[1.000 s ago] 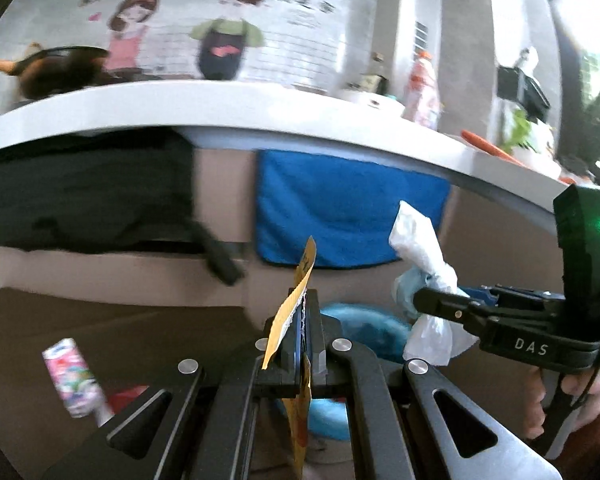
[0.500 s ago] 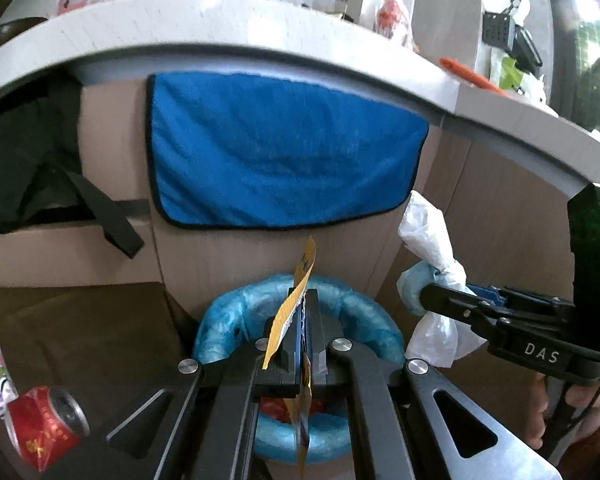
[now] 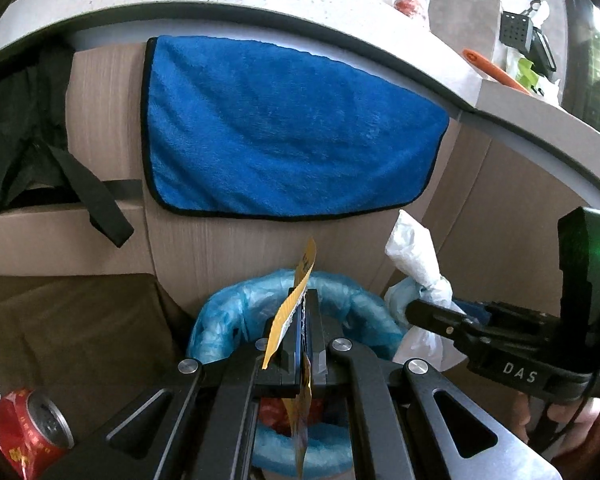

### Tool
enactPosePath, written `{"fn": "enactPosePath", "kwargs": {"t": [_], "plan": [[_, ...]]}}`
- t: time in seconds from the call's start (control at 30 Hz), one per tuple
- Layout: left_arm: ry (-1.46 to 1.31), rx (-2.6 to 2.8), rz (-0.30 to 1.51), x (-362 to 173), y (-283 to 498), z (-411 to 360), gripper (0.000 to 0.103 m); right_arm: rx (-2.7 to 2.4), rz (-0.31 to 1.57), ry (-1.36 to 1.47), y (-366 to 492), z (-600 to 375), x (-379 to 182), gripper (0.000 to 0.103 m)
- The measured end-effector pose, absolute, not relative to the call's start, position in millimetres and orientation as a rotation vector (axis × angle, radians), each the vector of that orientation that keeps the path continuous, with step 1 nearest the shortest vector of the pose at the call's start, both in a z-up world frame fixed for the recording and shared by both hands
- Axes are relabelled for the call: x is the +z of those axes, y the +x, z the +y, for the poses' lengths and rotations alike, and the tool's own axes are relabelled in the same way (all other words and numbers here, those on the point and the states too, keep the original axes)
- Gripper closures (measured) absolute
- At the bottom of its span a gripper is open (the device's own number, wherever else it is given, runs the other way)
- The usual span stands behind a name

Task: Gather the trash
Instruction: 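Open both tools to drop the card and tissue into the bin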

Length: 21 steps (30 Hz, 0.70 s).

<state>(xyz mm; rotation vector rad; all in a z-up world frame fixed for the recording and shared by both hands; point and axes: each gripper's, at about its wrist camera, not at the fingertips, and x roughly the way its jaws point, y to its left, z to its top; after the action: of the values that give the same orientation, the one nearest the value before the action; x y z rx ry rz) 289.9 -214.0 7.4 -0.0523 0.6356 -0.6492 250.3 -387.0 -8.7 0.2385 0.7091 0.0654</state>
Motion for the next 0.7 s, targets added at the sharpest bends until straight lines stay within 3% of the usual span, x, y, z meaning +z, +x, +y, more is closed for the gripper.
{"fn": "enactPosePath", "kwargs": {"t": [0.7], "plan": [[-0.132, -0.67, 0.685, -14, 318, -219, 0.102, 0.066, 0.762, 0.256, 271, -391, -36, 0.072]]}}
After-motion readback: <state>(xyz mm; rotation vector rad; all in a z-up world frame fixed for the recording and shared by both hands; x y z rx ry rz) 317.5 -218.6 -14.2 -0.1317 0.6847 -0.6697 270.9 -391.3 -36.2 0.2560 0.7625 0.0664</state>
